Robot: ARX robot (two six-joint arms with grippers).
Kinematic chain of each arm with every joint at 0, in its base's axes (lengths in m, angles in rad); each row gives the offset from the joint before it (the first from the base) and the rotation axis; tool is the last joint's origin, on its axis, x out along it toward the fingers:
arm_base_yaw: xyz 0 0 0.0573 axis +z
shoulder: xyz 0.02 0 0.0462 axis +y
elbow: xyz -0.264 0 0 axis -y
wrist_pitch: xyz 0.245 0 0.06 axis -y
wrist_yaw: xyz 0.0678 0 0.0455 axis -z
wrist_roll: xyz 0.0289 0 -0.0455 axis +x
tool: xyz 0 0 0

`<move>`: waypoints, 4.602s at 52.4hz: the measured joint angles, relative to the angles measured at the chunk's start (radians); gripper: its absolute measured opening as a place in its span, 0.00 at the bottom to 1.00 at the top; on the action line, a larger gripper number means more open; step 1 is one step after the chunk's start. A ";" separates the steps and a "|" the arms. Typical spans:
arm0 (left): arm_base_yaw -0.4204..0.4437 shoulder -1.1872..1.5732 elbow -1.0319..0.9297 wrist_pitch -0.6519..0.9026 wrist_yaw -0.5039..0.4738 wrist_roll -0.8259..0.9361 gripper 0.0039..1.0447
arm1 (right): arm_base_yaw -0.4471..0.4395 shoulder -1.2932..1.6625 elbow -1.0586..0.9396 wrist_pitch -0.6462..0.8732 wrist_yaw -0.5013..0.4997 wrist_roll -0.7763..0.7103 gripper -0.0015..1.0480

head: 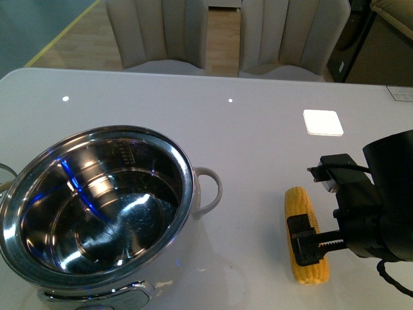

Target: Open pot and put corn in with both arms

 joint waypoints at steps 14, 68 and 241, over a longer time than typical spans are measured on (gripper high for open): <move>0.000 0.000 0.000 0.000 0.000 0.000 0.94 | -0.014 0.060 0.039 -0.037 -0.026 -0.017 0.92; 0.000 0.000 0.000 0.000 0.000 0.000 0.94 | 0.001 -0.316 -0.031 -0.151 -0.238 -0.059 0.25; 0.000 -0.001 0.000 0.000 0.000 0.000 0.94 | 0.100 -0.964 -0.536 0.387 0.317 0.140 0.69</move>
